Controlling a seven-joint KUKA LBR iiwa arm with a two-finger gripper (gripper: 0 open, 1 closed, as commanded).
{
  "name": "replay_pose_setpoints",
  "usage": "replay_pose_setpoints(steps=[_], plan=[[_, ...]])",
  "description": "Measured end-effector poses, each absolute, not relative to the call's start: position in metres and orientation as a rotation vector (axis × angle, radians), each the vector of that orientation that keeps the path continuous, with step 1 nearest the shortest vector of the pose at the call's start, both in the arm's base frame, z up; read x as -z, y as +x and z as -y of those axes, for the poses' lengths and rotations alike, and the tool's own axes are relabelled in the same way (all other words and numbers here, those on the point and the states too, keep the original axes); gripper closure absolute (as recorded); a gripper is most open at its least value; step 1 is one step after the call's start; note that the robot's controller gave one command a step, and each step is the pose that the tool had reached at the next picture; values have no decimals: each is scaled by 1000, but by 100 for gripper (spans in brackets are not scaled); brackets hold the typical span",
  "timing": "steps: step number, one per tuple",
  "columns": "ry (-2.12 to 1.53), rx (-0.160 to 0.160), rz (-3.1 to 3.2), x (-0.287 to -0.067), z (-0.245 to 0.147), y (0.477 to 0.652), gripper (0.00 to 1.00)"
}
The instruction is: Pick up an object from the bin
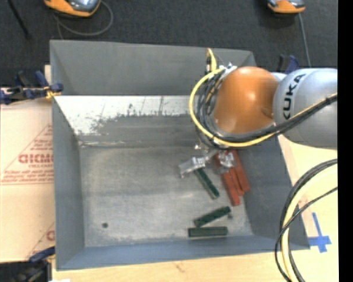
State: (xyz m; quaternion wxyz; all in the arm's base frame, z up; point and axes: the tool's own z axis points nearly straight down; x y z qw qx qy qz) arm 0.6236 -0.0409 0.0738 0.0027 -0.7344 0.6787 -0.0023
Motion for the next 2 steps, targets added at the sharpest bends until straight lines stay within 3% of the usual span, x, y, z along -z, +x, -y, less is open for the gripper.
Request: replay_pose_setpoints(steps=[1,2], plan=[[-2297,4,-2135,-74,41,624,100],[-2011,1,-2408,-102,32,606,100]])
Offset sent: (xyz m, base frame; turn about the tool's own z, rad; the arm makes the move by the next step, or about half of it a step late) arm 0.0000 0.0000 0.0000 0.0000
